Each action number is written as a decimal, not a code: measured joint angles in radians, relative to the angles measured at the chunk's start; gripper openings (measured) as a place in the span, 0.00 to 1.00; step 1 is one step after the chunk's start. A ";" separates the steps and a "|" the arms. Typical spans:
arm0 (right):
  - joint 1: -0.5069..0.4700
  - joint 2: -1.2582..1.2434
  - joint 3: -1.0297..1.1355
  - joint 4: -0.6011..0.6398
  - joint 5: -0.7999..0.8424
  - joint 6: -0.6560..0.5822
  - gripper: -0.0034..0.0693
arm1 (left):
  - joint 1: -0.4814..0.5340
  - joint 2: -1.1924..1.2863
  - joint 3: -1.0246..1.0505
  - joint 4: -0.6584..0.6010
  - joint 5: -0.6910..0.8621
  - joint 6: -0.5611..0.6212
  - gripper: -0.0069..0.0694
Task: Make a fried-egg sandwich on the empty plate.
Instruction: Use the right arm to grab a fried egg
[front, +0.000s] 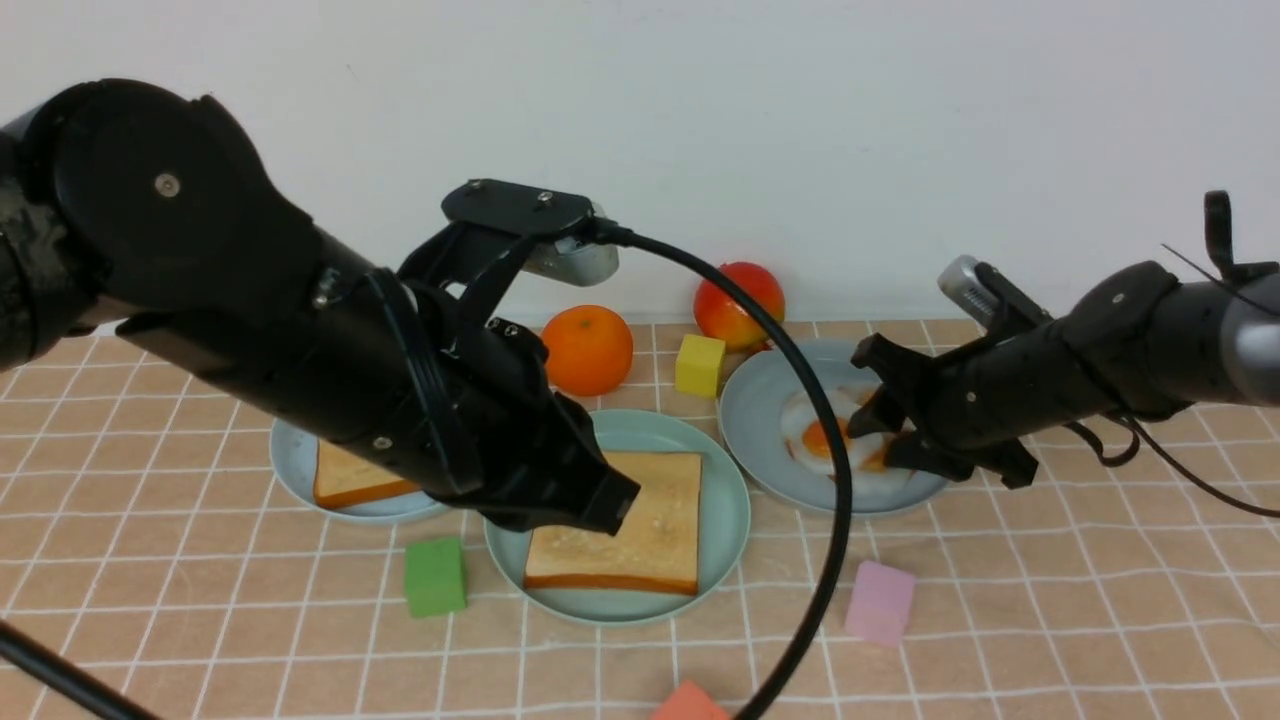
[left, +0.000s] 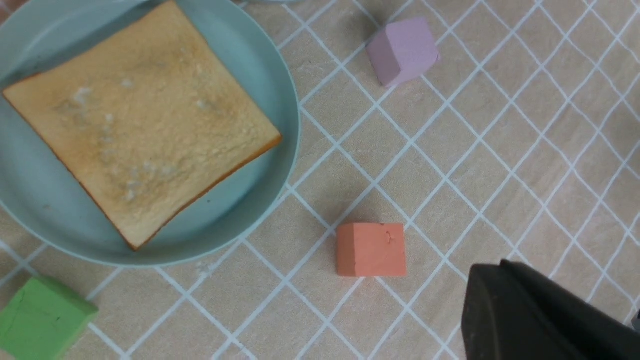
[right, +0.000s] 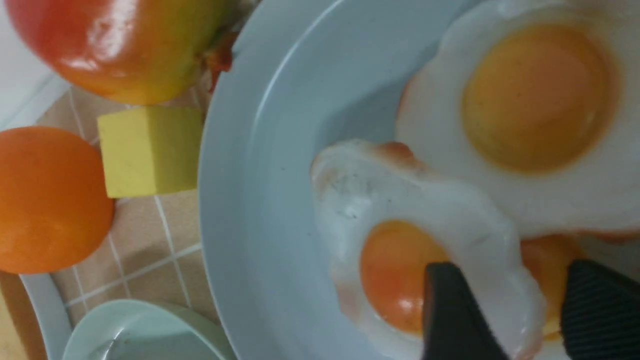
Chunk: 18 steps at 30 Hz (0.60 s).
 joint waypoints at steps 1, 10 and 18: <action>0.000 0.000 0.000 -0.001 0.000 0.000 0.41 | 0.000 0.000 0.000 0.003 0.000 -0.002 0.07; -0.001 -0.003 -0.003 -0.012 0.003 0.000 0.16 | 0.000 -0.016 0.000 0.116 0.033 -0.098 0.08; -0.014 -0.100 -0.003 -0.034 0.082 -0.056 0.14 | 0.000 -0.195 0.007 0.429 0.210 -0.427 0.08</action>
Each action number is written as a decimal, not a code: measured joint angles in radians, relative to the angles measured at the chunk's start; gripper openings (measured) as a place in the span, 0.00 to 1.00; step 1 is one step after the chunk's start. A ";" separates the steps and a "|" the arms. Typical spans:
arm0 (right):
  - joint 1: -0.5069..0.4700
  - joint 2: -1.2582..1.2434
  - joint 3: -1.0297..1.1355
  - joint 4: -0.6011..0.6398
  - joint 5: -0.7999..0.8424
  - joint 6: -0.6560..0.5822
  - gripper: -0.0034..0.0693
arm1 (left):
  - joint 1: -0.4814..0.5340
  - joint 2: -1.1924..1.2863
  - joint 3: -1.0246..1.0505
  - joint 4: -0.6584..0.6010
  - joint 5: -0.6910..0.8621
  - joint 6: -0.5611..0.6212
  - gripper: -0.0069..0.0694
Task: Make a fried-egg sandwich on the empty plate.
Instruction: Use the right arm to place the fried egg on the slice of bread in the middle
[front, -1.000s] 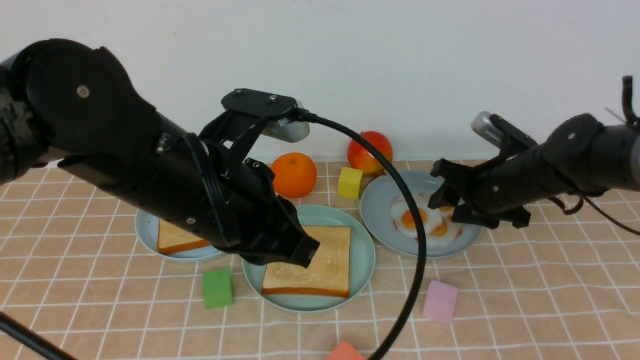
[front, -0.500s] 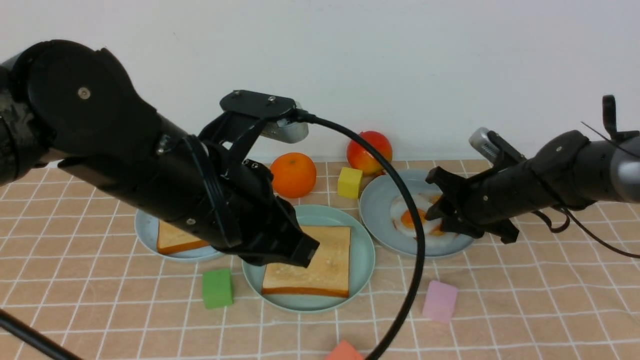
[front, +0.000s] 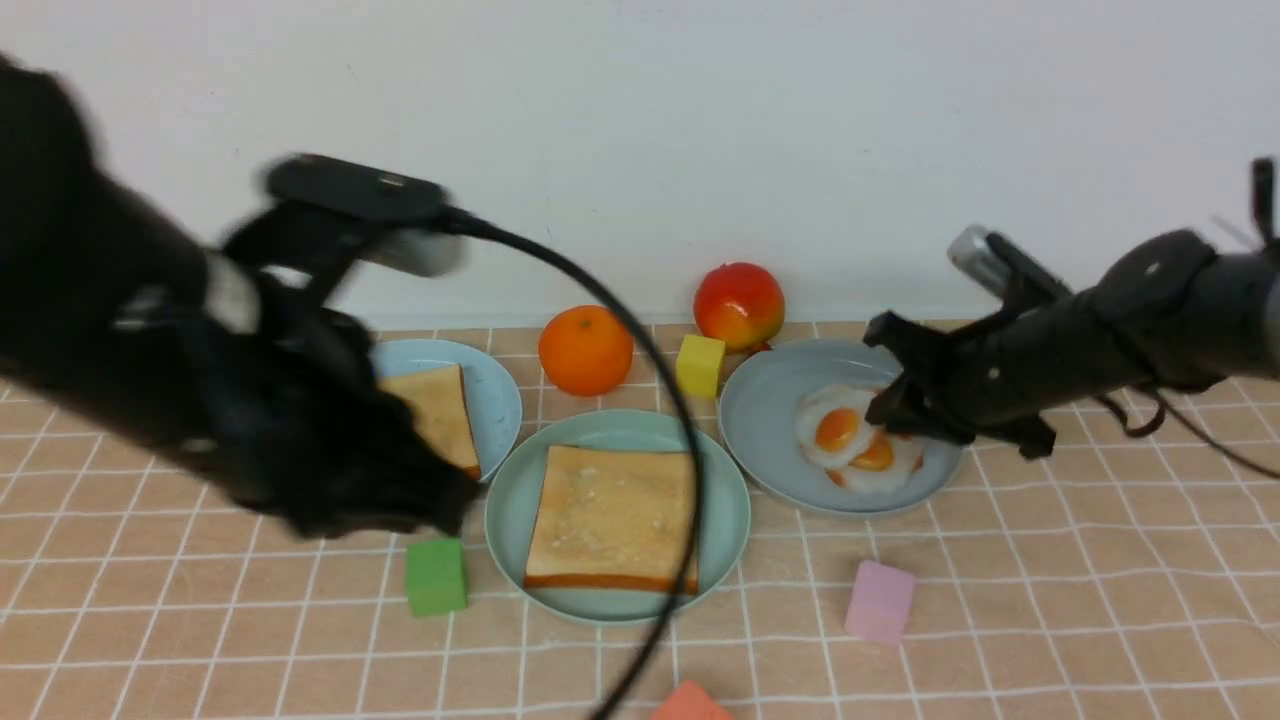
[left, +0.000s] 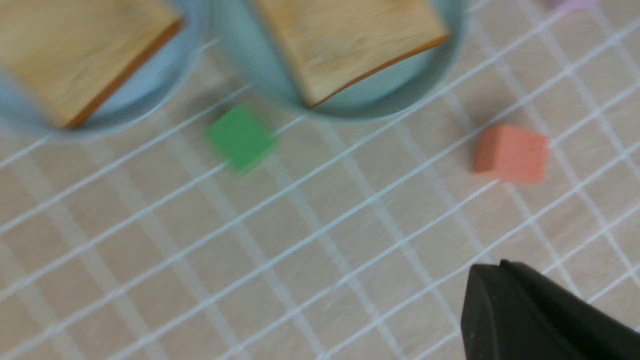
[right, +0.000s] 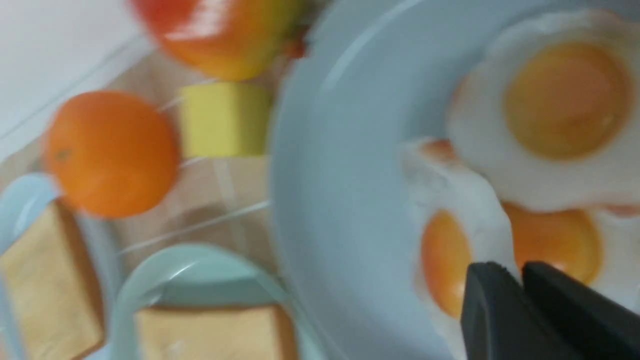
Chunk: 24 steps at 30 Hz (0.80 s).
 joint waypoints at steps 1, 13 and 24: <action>0.001 -0.004 0.000 0.000 0.003 0.000 0.14 | 0.000 -0.006 0.002 0.005 0.002 -0.007 0.08; 0.243 -0.080 0.000 0.167 0.110 -0.194 0.14 | 0.000 -0.237 0.244 0.020 -0.057 -0.093 0.10; 0.303 0.052 0.000 0.347 -0.002 -0.280 0.19 | 0.000 -0.238 0.276 0.009 -0.061 -0.118 0.11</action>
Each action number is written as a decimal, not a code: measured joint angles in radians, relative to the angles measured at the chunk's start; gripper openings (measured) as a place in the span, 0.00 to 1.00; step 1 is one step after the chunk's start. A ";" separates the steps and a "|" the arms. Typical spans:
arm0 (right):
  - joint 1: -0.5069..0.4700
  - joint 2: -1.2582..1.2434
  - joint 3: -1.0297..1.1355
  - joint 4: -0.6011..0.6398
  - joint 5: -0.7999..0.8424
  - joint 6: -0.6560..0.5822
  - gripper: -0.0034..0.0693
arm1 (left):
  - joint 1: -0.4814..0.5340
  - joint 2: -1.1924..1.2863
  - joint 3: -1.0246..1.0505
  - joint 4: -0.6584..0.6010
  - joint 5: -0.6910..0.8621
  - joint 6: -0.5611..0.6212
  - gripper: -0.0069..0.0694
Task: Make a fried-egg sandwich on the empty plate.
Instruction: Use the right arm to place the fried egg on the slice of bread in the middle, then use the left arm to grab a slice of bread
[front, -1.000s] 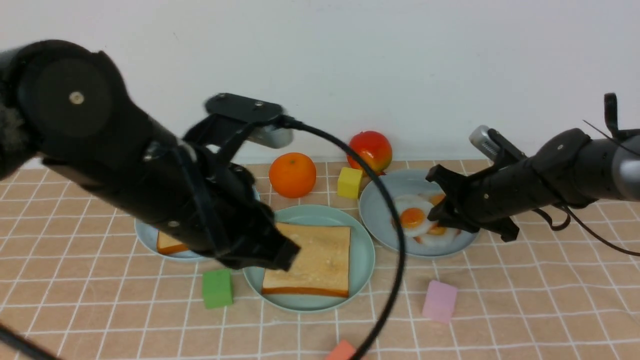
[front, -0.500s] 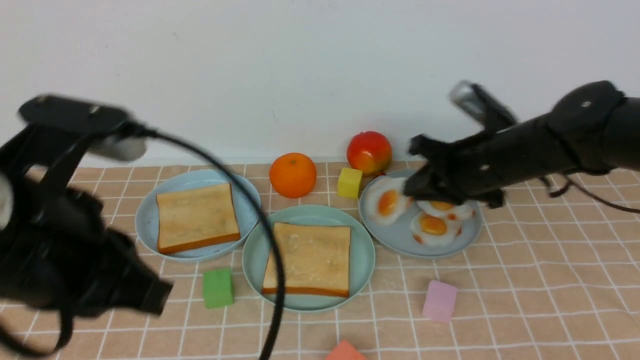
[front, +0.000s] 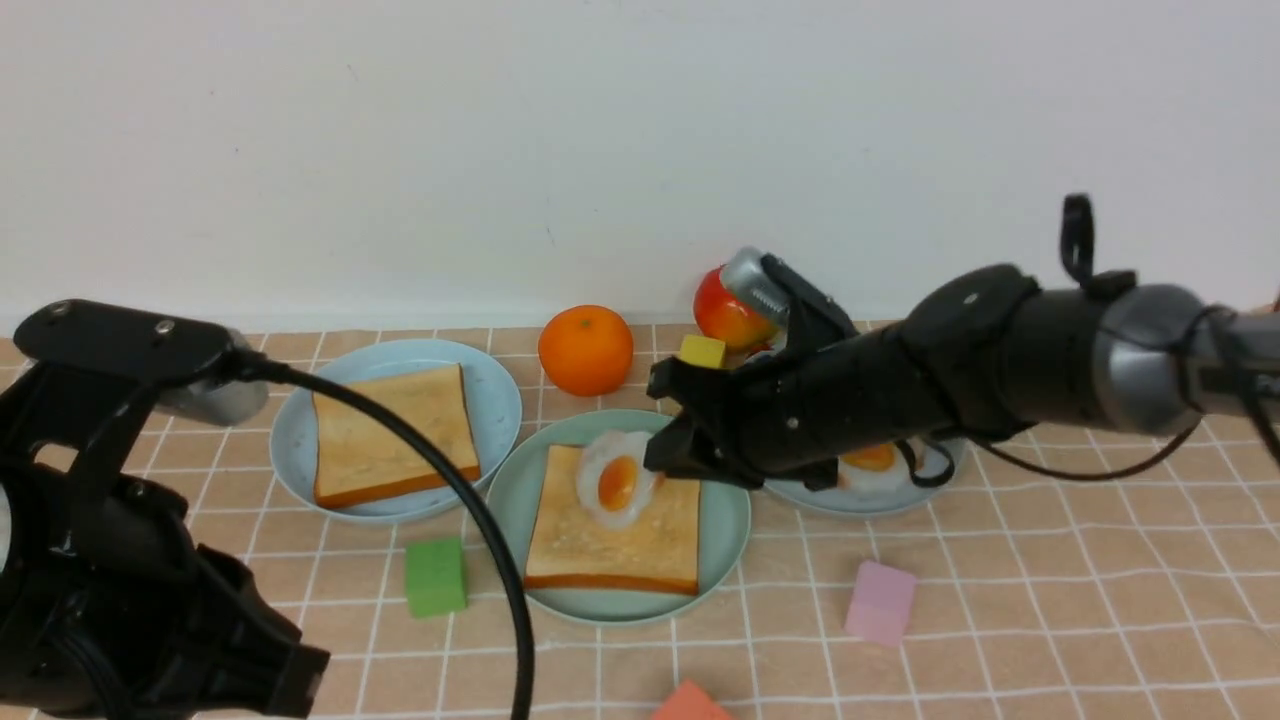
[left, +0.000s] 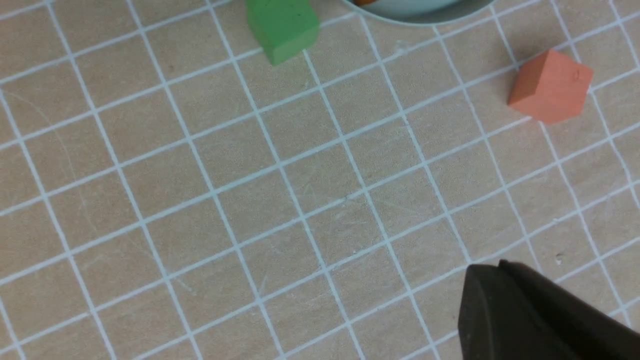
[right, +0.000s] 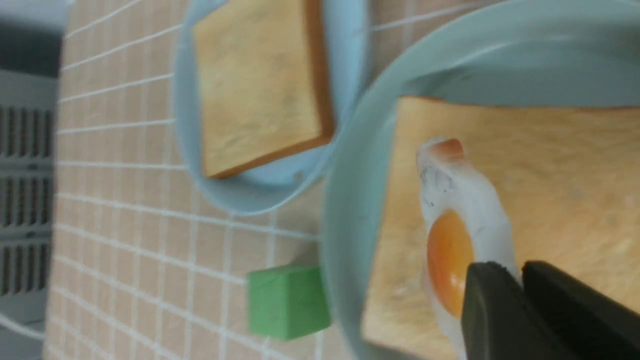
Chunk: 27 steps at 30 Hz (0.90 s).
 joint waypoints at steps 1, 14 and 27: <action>0.000 0.005 0.000 -0.001 0.001 0.000 0.22 | 0.000 0.000 0.000 0.000 0.000 -0.002 0.11; -0.158 -0.240 0.000 -0.348 0.201 -0.039 0.74 | 0.000 0.000 0.000 -0.023 0.005 -0.006 0.12; -0.150 -0.654 0.000 -0.467 0.691 -0.108 0.62 | 0.022 0.222 -0.017 0.096 -0.375 -0.130 0.13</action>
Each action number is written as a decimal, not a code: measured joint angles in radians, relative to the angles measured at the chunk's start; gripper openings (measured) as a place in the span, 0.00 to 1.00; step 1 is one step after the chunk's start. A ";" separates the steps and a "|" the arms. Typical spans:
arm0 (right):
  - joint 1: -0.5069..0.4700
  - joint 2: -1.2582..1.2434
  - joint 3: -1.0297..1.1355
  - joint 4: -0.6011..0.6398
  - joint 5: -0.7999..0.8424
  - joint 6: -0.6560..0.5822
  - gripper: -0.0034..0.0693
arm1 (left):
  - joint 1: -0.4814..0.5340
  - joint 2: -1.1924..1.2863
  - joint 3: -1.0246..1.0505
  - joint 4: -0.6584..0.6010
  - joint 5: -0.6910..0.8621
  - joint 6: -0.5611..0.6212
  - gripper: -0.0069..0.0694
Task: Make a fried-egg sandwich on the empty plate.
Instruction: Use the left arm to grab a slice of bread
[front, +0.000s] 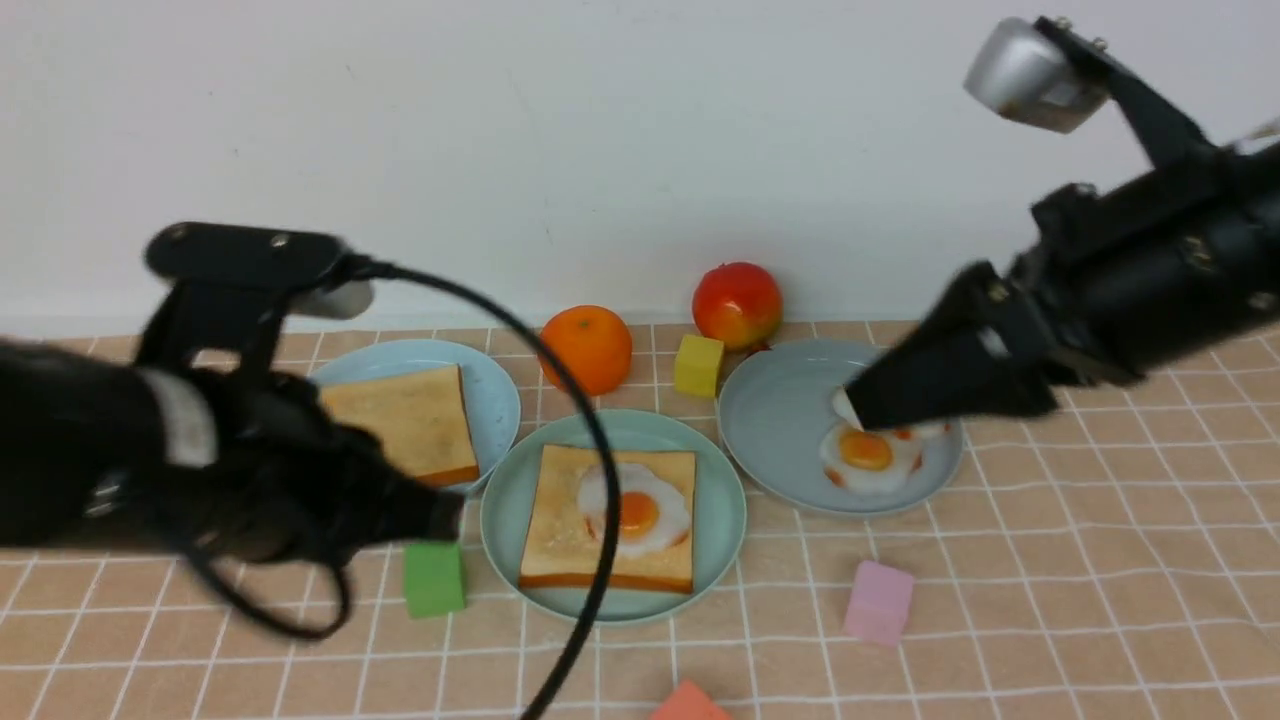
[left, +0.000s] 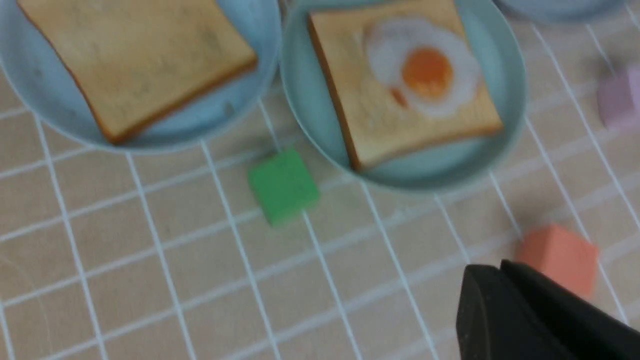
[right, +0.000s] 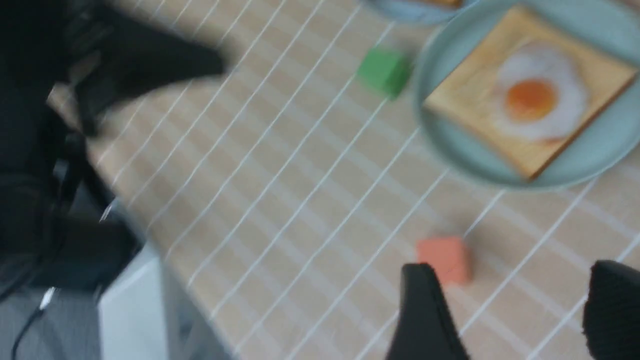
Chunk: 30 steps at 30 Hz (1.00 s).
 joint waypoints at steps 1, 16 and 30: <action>0.013 -0.025 0.000 -0.010 0.019 0.000 0.60 | 0.024 0.037 -0.018 0.004 0.001 -0.023 0.13; 0.071 -0.326 0.000 -0.351 -0.102 0.306 0.09 | 0.472 0.582 -0.393 -0.303 0.125 -0.014 0.21; 0.071 -0.337 0.142 -0.314 -0.099 0.322 0.03 | 0.472 0.740 -0.409 -0.266 -0.134 0.072 0.56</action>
